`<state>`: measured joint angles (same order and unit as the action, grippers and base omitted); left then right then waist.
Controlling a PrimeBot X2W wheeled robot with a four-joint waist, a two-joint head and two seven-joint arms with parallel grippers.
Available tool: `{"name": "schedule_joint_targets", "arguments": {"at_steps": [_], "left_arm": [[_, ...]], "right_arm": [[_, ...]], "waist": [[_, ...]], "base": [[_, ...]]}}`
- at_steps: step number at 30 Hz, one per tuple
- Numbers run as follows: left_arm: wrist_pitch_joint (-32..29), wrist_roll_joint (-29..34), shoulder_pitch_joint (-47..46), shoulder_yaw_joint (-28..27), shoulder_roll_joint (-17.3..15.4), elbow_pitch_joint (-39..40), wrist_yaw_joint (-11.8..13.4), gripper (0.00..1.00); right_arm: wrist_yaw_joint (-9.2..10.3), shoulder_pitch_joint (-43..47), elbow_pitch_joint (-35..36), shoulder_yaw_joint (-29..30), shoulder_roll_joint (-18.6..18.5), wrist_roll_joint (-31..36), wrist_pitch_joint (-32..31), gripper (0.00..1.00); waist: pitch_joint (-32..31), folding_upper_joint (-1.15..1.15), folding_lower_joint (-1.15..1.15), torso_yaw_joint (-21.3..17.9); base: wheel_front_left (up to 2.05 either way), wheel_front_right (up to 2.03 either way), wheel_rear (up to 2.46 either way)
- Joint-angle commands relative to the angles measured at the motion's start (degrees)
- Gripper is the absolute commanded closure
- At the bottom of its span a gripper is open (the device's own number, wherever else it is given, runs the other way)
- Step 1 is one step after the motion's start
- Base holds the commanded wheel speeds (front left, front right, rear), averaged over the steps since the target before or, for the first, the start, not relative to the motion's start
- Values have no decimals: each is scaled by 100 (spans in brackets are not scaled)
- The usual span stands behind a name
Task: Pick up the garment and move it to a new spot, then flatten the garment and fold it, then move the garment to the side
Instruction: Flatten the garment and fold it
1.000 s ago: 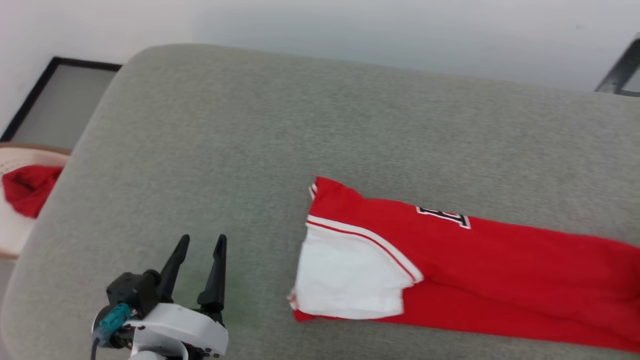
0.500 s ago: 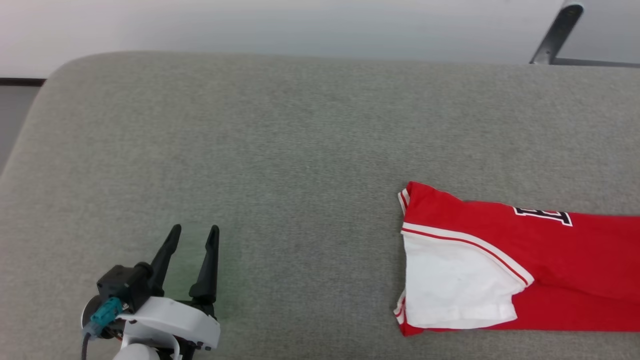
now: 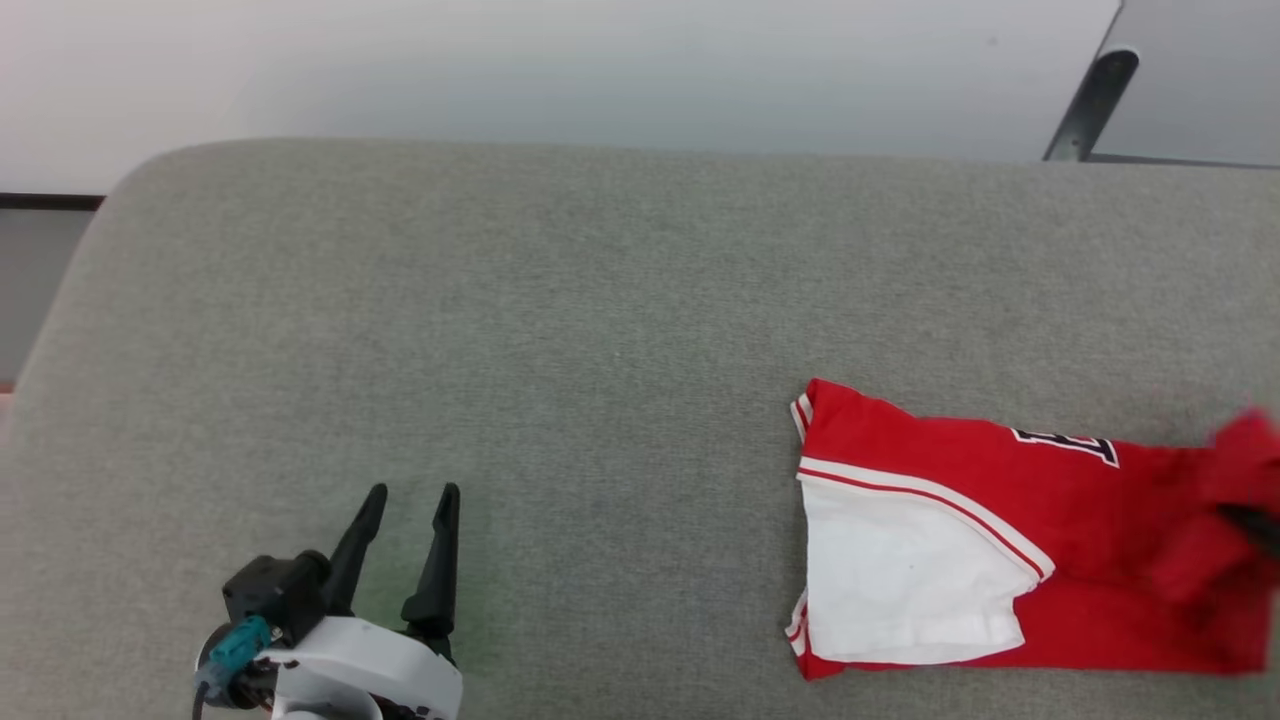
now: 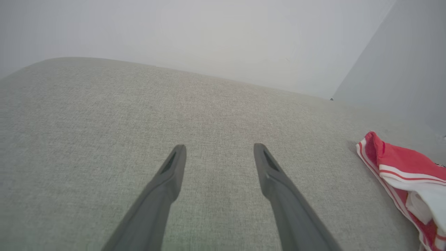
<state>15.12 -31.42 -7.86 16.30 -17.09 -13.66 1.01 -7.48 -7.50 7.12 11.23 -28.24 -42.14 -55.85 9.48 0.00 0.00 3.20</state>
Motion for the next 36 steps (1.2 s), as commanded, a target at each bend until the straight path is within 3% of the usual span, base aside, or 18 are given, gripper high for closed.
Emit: {"name": "schedule_joint_targets", "arguments": {"at_steps": [1, 5, 13, 24, 26, 27, 36], "left_arm": [[-4, -31, 67, -7, 15, -12, -27, 0], [-4, -67, 100, -5, 74, -55, -42, 0], [-3, -59, 26, -4, 163, -104, -89, 0], [-2, 10, 107, -45, 298, -211, -159, 0], [-2, 17, 122, -72, 301, -229, -158, 0], [-2, 20, 136, -88, 301, -232, -162, 0], [-2, 22, 242, -138, 316, -286, -211, 0]], "right_arm": [[-2, -40, 139, -204, 68, -48, -47, 100], [-2, -316, 421, -912, 351, -77, -41, 100], [-2, -731, -156, -1840, 690, 5, 145, 100], [-2, -989, -736, -2559, 706, -74, 704, 98], [-2, -1009, -795, -2603, 701, -79, 878, 38], [-2, -1016, -836, -2600, 724, -124, 954, 0], [-2, -1046, -949, -2684, 563, -346, 1545, 0]], "waist": [[-75, 0, 0, 98], [-155, 0, 0, 272], [-197, 0, 0, 702], [-261, 0, 0, 887], [-299, 0, 0, 859], [-326, 0, 0, 832], [-595, 0, 0, 457]], "base": [[0, 0, 0], [0, 0, 0], [0, 0, 0], [0, 0, 0], [0, 0, 0], [0, 0, 0], [0, 0, 0]]}}
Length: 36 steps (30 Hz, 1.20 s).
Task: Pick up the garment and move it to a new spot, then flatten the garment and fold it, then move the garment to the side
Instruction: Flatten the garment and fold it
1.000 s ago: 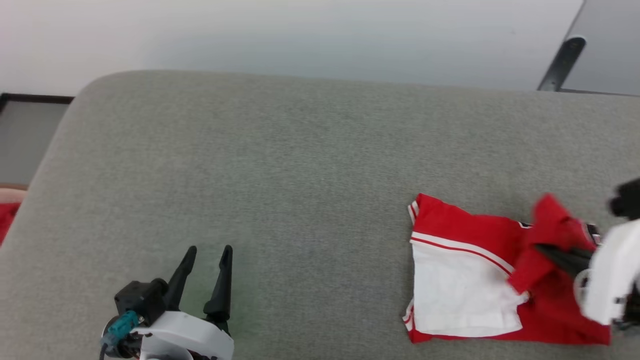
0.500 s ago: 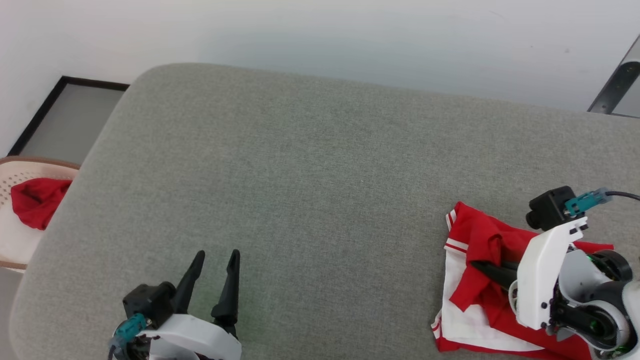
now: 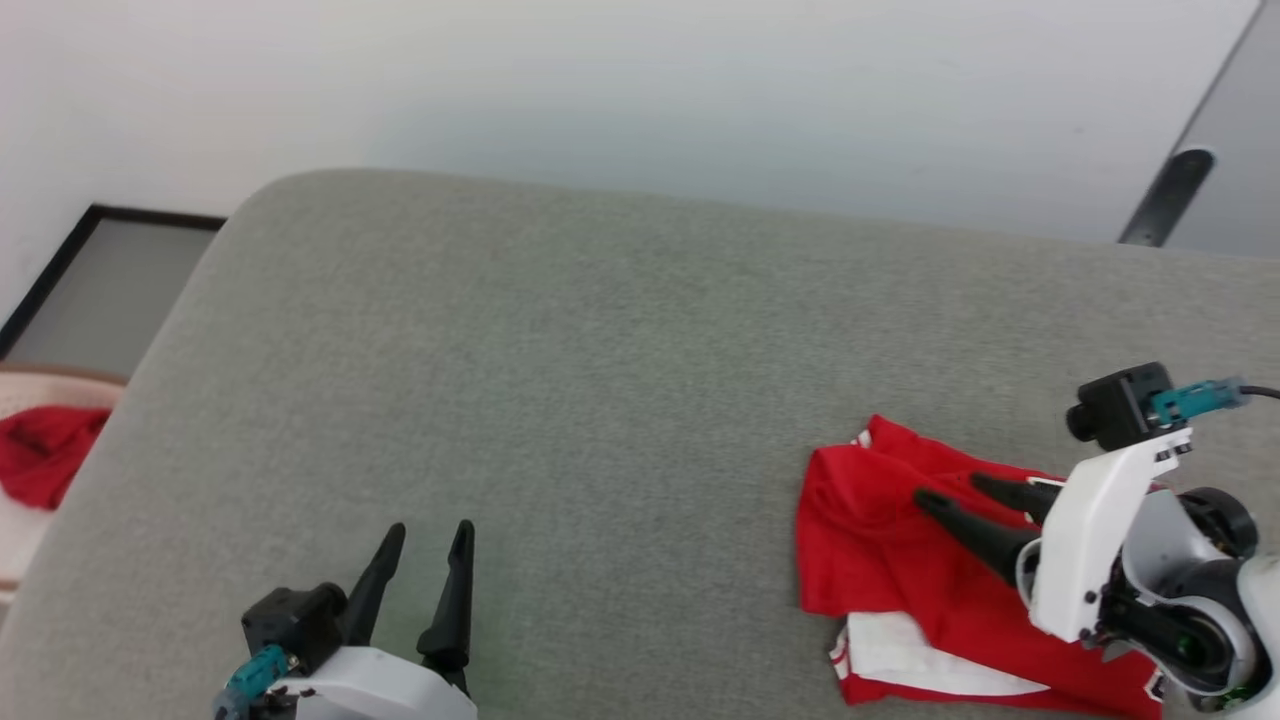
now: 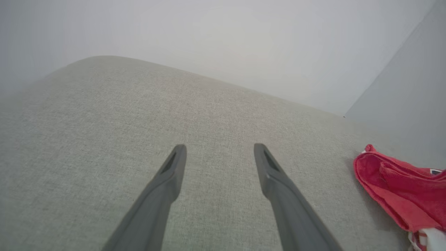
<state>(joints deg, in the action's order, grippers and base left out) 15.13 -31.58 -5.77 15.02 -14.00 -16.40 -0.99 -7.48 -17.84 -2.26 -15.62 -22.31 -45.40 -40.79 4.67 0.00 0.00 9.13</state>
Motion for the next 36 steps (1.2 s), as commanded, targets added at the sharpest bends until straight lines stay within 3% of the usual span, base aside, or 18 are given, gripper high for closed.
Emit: {"name": "schedule_joint_targets", "arguments": {"at_steps": [1, 9, 15, 24, 36], "left_arm": [[-3, 36, 44, -3, 9, -18, -19, 0], [-6, 5, 19, 21, -40, -138, -82, 0], [-6, -4, -120, -4, -102, -246, -113, 0], [-5, 12, -249, -230, -407, -413, -147, 0], [-4, -1, 490, -523, -720, 11, 28, 0]], "right_arm": [[-2, 2, -23, 27, -69, -33, 92, 0], [-2, 300, -229, 441, -432, 142, 699, 0], [-2, 471, -500, 851, -508, 294, 1332, 0], [-2, 734, -679, 1452, -367, 542, 2604, 0], [-2, 1605, -222, 1621, -217, 620, 2989, 0]], "waist": [[-143, 0, 0, -179], [-364, 0, 0, -506], [-440, 0, 0, -670], [-537, 0, 0, -854], [-605, 0, 0, -869]], "base": [[0, 0, 0], [0, 0, 0], [0, 0, 0], [0, 0, 0], [0, 0, 0]]}}
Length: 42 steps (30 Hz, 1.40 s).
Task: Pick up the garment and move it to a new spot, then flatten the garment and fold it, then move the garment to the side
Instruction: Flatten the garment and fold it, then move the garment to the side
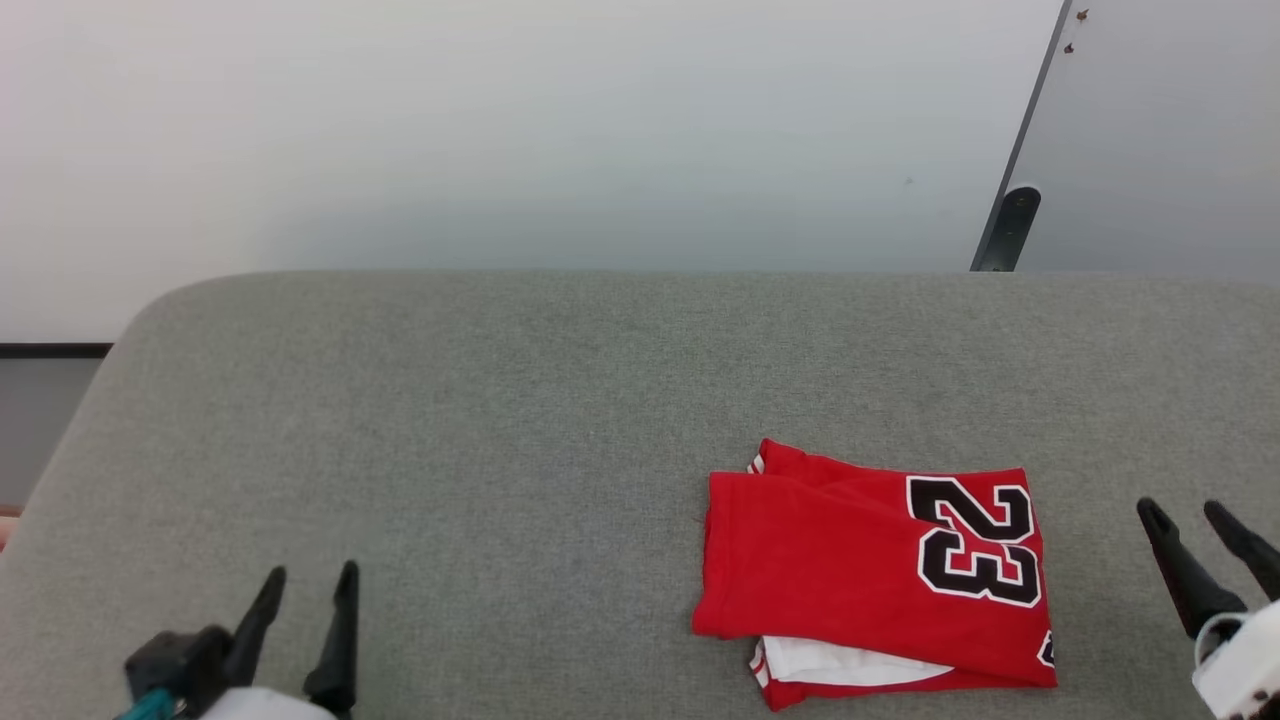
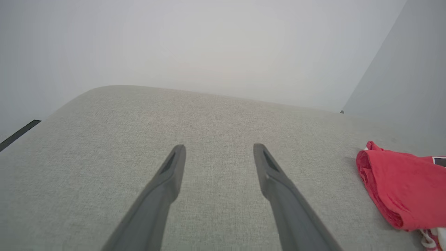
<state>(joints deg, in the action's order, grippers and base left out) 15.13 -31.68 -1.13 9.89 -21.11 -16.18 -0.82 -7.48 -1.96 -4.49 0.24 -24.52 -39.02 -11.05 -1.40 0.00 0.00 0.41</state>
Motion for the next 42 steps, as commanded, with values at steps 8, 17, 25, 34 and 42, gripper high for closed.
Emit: {"name": "schedule_joint_targets", "arguments": {"at_steps": [8, 17, 25, 34, 42], "left_arm": [[-130, -9, 500, -136, -150, 611, 276, 0], [-269, -2, 545, -92, -183, 915, 389, 0], [-287, -36, 577, -64, -157, 1023, 463, 0], [-319, -16, 498, 33, -93, 1117, 511, 0], [-244, -2, 247, 205, 98, 1051, 448, 0]], "right_arm": [[-2, 246, 207, 229, 124, 5, -54, 0], [-2, 201, 241, 199, 188, -8, -157, 0], [-2, 224, 243, 208, 167, -53, -217, 0], [-2, -21, 211, -124, -106, -38, -802, 0], [-2, -627, -112, -371, -510, -120, -2793, 0]], "waist": [[48, 0, 0, 72], [89, 0, 0, 106], [123, 0, 0, 119], [222, 0, 0, 249], [557, 0, 0, 551]], "base": [[0, 0, 0], [0, 0, 0], [0, 0, 0], [0, 0, 0], [0, 0, 0]]}}
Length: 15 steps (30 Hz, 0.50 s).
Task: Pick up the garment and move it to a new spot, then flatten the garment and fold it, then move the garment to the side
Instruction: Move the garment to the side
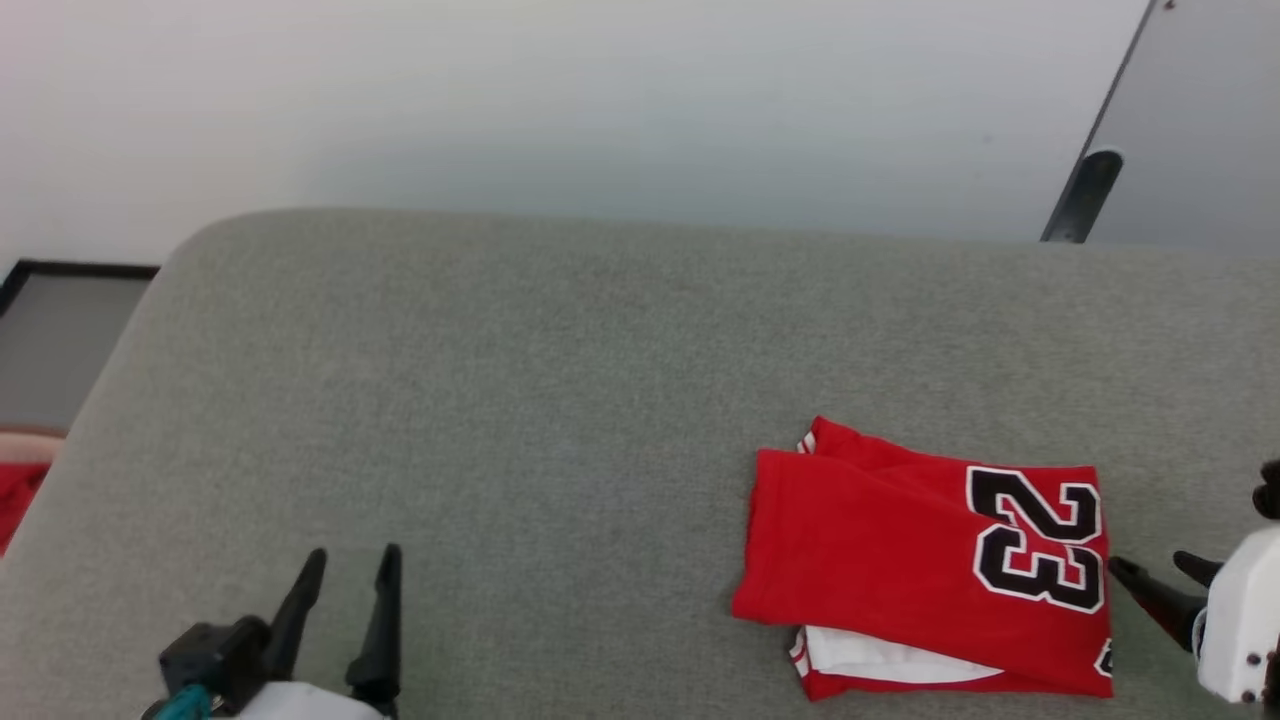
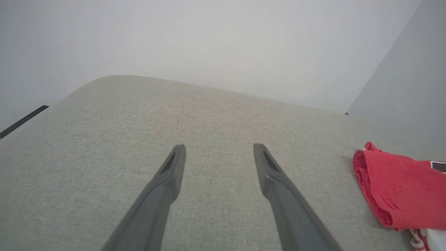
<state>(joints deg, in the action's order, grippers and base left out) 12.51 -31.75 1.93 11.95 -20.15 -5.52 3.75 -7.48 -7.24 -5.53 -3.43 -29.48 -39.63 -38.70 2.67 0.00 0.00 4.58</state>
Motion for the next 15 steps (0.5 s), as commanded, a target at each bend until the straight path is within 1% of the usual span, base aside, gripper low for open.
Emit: {"name": "schedule_joint_targets", "arguments": {"at_steps": [1, 4, 7, 11, 15], "left_arm": [[26, 18, -103, 26, 33, -38, -22, 0], [72, 54, -289, 100, 114, -113, -80, 0], [108, 71, -442, 143, 174, -199, -125, 0], [162, 95, -649, 190, 273, -314, -194, 0], [189, 127, -786, 216, 327, -402, -243, 0]], "right_arm": [[-2, -198, -43, -7, -46, -46, -294, 0], [-2, -462, -149, -43, -100, 24, -1050, 0], [-2, -743, -214, -45, -125, 111, -1563, 0], [-2, -946, -393, -56, -57, 309, -1845, 0], [-2, -985, -546, -59, -2, 444, -1874, 0]], "waist": [[211, 0, 0, 175], [416, 0, 0, 297], [618, 0, 0, 411], [854, 0, 0, 532], [1011, 0, 0, 606]], "base": [[0, 0, 0], [0, 0, 0], [0, 0, 0], [0, 0, 0], [0, 0, 0]]}}
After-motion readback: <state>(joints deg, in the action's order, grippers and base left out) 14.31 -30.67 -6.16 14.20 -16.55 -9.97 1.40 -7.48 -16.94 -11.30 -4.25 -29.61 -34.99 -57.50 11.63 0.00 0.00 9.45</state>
